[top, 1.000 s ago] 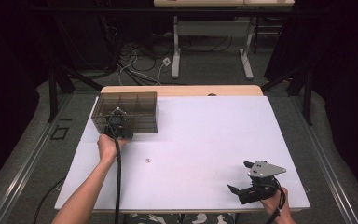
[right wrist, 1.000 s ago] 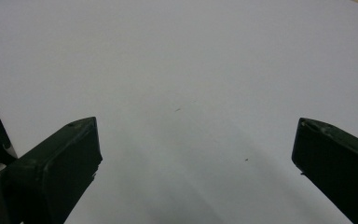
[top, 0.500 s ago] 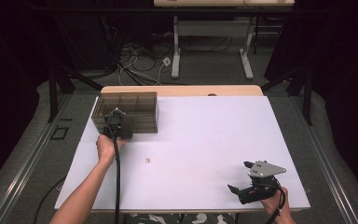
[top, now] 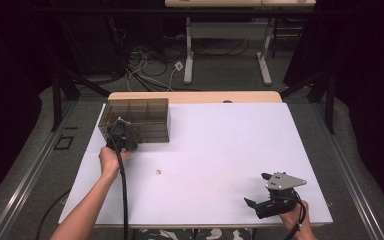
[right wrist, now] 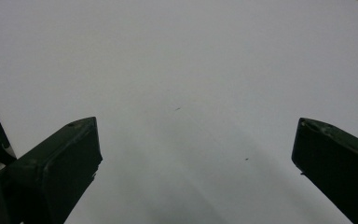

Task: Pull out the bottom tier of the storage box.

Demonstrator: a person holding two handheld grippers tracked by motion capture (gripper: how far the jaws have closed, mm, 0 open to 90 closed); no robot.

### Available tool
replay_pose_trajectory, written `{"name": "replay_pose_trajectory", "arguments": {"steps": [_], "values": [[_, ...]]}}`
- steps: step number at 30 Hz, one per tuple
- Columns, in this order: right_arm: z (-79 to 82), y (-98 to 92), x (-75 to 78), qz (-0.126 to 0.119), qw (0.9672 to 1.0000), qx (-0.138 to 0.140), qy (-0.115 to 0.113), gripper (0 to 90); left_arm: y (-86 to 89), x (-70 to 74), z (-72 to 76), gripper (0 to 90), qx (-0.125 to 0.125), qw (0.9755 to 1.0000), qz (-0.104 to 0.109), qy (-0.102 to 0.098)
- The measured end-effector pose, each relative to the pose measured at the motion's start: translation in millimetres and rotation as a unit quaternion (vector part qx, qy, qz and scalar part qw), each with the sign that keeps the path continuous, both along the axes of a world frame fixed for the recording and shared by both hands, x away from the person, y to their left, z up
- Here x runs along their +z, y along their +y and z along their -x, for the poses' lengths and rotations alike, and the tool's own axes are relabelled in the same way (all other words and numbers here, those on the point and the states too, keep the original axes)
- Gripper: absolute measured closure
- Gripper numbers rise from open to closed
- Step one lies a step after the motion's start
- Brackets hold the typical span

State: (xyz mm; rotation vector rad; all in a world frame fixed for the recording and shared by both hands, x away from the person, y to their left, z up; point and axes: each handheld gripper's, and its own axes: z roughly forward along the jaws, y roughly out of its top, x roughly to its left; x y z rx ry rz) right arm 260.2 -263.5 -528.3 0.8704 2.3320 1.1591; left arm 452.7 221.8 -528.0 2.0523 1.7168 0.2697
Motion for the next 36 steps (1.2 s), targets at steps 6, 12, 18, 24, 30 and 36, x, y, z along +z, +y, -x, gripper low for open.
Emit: {"name": "replay_pose_trajectory", "arguments": {"steps": [6,12,18,24,30,36], "values": [[0.2,-0.1,0.1,0.0,1.0,0.001,0.0,0.4,-7.8,0.5,-2.7,49.1,-0.002,0.9999,-0.01,-0.007],[0.0,-0.6,0.0,-0.001,1.0,0.001,0.001,0.4,-11.3,-1.1,-9.3,49.9,0.004,1.0,-0.008,0.002],[0.1,-0.5,0.0,-0.001,1.0,0.001,0.002,0.5,-11.3,-4.3,-11.6,54.1,0.017,0.9998,-0.005,0.004],[0.0,-0.4,-0.1,-0.001,1.0,0.0,0.002,0.6,-11.8,-5.4,-12.2,55.3,0.02,0.9998,-0.004,0.005],[-0.2,-0.3,-0.5,-0.001,1.0,-0.001,0.001,0.8,-11.6,-5.5,-12.2,56.2,0.015,0.9998,-0.006,0.007],[-0.4,-0.6,-0.6,-0.001,1.0,-0.001,0.001,0.9,-10.0,-5.6,-11.2,56.3,0.014,0.9999,0.002,0.01]]}}
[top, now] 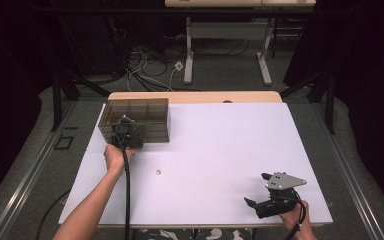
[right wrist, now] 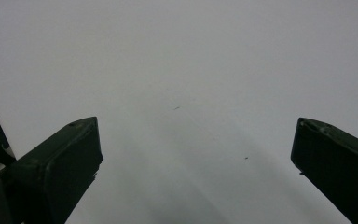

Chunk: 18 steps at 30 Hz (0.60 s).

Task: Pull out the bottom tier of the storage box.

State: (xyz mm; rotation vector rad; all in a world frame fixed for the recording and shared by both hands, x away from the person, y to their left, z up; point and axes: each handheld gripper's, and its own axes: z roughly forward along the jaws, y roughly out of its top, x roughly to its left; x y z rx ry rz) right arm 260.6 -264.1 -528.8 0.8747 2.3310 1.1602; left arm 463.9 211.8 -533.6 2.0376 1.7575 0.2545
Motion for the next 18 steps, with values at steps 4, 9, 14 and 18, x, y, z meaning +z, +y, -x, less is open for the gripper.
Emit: {"name": "replay_pose_trajectory", "arguments": {"steps": [4,9,14,18], "values": [[0.1,0.1,0.2,0.0,1.0,0.0,-0.001,0.9,0.6,0.3,1.5,56.3,0.0,1.0,0.002,0.001],[0.0,-0.2,0.1,0.001,1.0,-0.001,0.0,0.9,1.5,1.0,5.0,56.4,0.0,1.0,0.006,-0.003],[0.3,0.1,0.5,0.001,1.0,-0.001,0.0,0.9,1.2,-1.1,10.6,56.4,-0.003,1.0,0.006,-0.005],[0.3,0.1,0.4,0.001,1.0,-0.001,0.0,0.9,2.3,-1.6,14.1,56.5,-0.006,1.0,0.005,-0.005]]}}
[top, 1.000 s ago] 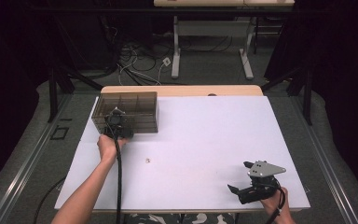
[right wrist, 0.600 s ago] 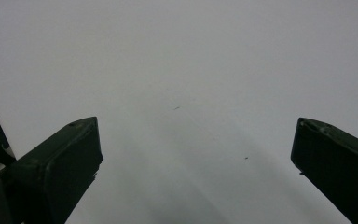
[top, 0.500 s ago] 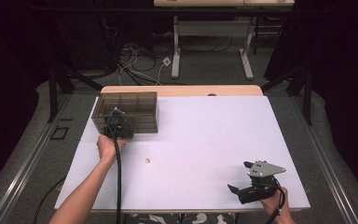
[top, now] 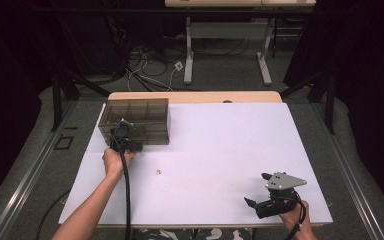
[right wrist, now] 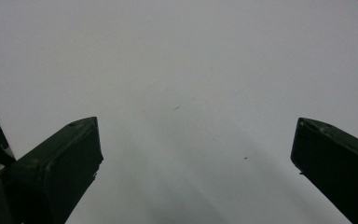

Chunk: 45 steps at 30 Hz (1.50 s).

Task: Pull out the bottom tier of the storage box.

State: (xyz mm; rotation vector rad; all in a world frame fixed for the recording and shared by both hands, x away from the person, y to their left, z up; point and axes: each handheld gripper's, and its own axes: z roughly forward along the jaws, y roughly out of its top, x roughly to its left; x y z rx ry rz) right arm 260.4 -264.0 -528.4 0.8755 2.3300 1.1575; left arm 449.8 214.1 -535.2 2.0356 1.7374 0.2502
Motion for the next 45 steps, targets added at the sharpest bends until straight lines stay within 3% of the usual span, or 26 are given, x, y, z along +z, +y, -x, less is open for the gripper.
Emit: {"name": "replay_pose_trajectory", "arguments": {"steps": [8,11,18,28,33,45], "values": [[0.3,0.2,0.2,0.001,1.0,0.0,0.0,0.9,1.8,-0.7,3.9,55.3,-0.011,0.9999,0.002,-0.004],[0.1,0.0,-0.1,0.0,1.0,0.001,0.001,0.9,2.2,-1.1,7.0,44.0,-0.024,0.9997,-0.007,-0.007],[0.2,0.2,0.2,0.001,1.0,0.001,0.0,0.9,6.4,-0.6,14.3,28.8,-0.057,0.9978,-0.02,-0.027],[0.2,-0.1,0.2,0.001,1.0,0.001,0.0,0.9,12.1,-5.8,22.6,17.0,-0.093,0.9939,-0.032,-0.05],[0.2,-0.2,0.2,0.001,1.0,0.0,-0.001,0.9,14.2,-5.6,26.3,10.9,-0.114,0.99,-0.058,-0.059],[0.0,-0.5,0.0,0.001,1.0,0.0,-0.001,1.0,23.8,-9.7,29.7,0.2,-0.145,0.9848,-0.059,-0.075]]}}
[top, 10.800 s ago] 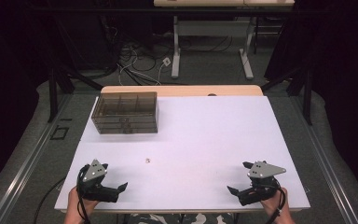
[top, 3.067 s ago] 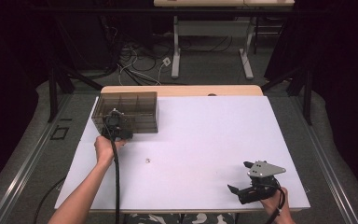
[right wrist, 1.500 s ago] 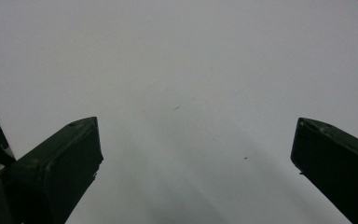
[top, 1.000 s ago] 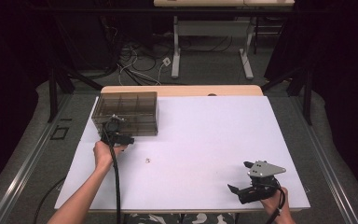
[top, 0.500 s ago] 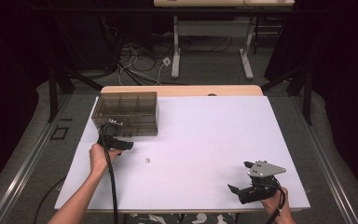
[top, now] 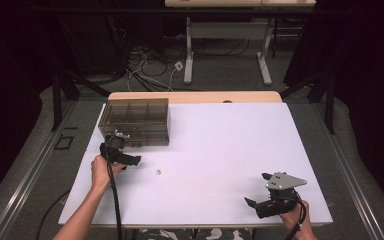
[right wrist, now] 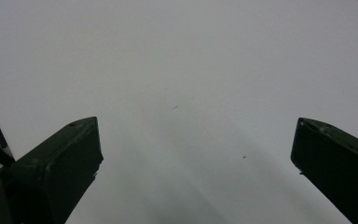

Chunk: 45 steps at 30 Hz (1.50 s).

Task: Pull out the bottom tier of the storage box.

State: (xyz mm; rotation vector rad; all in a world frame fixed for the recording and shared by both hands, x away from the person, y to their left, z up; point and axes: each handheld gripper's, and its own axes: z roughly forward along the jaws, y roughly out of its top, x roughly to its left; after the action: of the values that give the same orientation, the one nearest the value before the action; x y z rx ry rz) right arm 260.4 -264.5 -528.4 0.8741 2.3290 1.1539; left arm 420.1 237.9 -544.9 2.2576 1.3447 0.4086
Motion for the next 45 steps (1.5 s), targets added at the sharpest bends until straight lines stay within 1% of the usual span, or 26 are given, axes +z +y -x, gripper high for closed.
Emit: {"name": "replay_pose_trajectory", "arguments": {"steps": [1,3,4,9,10,11,16,23,24,26,27,29,31,33,34,35,36,37,38,39,40,41,42,43,44,45], "values": [[0.1,-0.1,0.2,0.001,1.0,0.0,0.001,0.9,0.4,0.0,0.3,0.1,-0.002,1.0,0.005,0.0],[0.3,0.0,0.3,0.001,1.0,0.0,0.0,0.9,1.2,0.6,0.3,0.1,-0.009,0.9999,0.0,-0.009],[0.3,-0.1,0.3,0.001,1.0,-0.001,0.0,1.0,1.9,2.0,0.3,0.1,-0.019,0.9998,-0.003,-0.011],[0.0,-0.2,0.2,0.001,1.0,0.0,-0.001,0.9,2.8,4.8,0.7,0.0,-0.039,0.999,-0.013,-0.015],[0.3,-0.2,0.4,0.001,1.0,0.0,0.0,1.0,4.0,5.6,0.4,0.1,-0.05,0.9985,-0.016,-0.018],[0.5,0.0,0.5,0.0,1.0,0.0,-0.001,0.9,4.8,5.7,0.2,0.0,-0.052,0.9982,-0.019,-0.022],[0.1,-0.3,0.3,0.001,1.0,-0.001,-0.001,0.9,10.0,10.2,-1.3,0.5,-0.084,0.9955,-0.022,-0.037],[0.0,0.1,0.0,-0.001,1.0,-0.001,0.001,0.9,14.5,21.8,-4.3,7.1,-0.121,0.9898,-0.055,-0.051],[0.0,0.1,0.0,-0.001,1.0,-0.001,0.0,0.9,14.7,22.9,-5.0,7.4,-0.127,0.9884,-0.061,-0.057],[-0.2,-0.3,0.1,0.0,1.0,0.0,-0.001,1.0,14.8,24.2,-6.3,10.2,-0.143,0.9849,-0.081,-0.056],[0.0,-0.2,-0.1,-0.001,1.0,-0.003,-0.002,0.9,14.8,24.5,-6.7,11.5,-0.146,0.9833,-0.09,-0.061],[-0.4,-0.4,-0.2,-0.001,1.0,0.0,-0.001,1.0,15.5,25.4,-8.0,16.6,-0.155,0.9807,-0.099,-0.066],[-0.3,-0.4,-0.2,0.0,1.0,0.0,-0.001,0.9,16.2,27.1,-9.5,18.1,-0.16,0.9797,-0.104,-0.063],[-0.4,-0.3,-0.1,-0.001,1.0,0.001,0.0,0.9,16.4,27.8,-11.1,21.9,-0.164,0.978,-0.107,-0.072],[-0.2,-0.5,0.0,-0.001,1.0,0.0,0.001,0.9,16.0,28.7,-12.4,22.8,-0.167,0.976,-0.118,-0.076],[-0.3,-0.2,-0.4,-0.002,1.0,-0.003,0.0,0.9,15.1,29.5,-13.2,24.8,-0.169,0.9748,-0.125,-0.074],[-0.4,-0.5,-0.3,-0.001,1.0,-0.001,0.002,1.0,14.6,30.7,-13.9,25.4,-0.176,0.9732,-0.128,-0.073],[-0.3,-0.5,-0.3,-0.001,1.0,-0.001,0.002,0.9,13.8,31.5,-14.4,26.9,-0.178,0.9708,-0.14,-0.078],[-0.2,-0.2,-0.3,-0.002,1.0,-0.002,0.001,1.0,12.2,32.1,-15.4,30.0,-0.185,0.9675,-0.155,-0.077],[-0.2,-0.4,-0.1,-0.001,1.0,-0.001,0.002,0.9,11.4,31.1,-15.8,31.5,-0.19,0.9656,-0.16,-0.077],[-0.3,-0.5,-0.1,-0.001,1.0,-0.001,0.002,1.0,11.4,31.1,-15.8,33.8,-0.19,0.9656,-0.16,-0.077],[-0.2,-0.6,0.0,0.001,1.0,-0.002,0.002,1.0,9.8,30.5,-17.6,35.1,-0.199,0.961,-0.18,-0.068],[-0.2,-0.6,0.0,0.001,1.0,-0.002,0.002,1.0,9.8,30.5,-17.6,37.2,-0.199,0.961,-0.18,-0.068],[-0.8,-1.0,0.0,0.002,1.0,0.001,0.001,1.0,9.1,30.1,-18.9,37.2,-0.204,0.9581,-0.19,-0.065],[-0.7,-0.9,-0.3,0.0,1.0,-0.001,0.0,1.0,8.1,29.1,-19.4,39.6,-0.201,0.9575,-0.196,-0.066],[-0.3,-0.7,-0.3,-0.001,1.0,-0.003,0.001,1.0,7.5,29.1,-19.9,41.2,-0.207,0.9551,-0.202,-0.064]]}}
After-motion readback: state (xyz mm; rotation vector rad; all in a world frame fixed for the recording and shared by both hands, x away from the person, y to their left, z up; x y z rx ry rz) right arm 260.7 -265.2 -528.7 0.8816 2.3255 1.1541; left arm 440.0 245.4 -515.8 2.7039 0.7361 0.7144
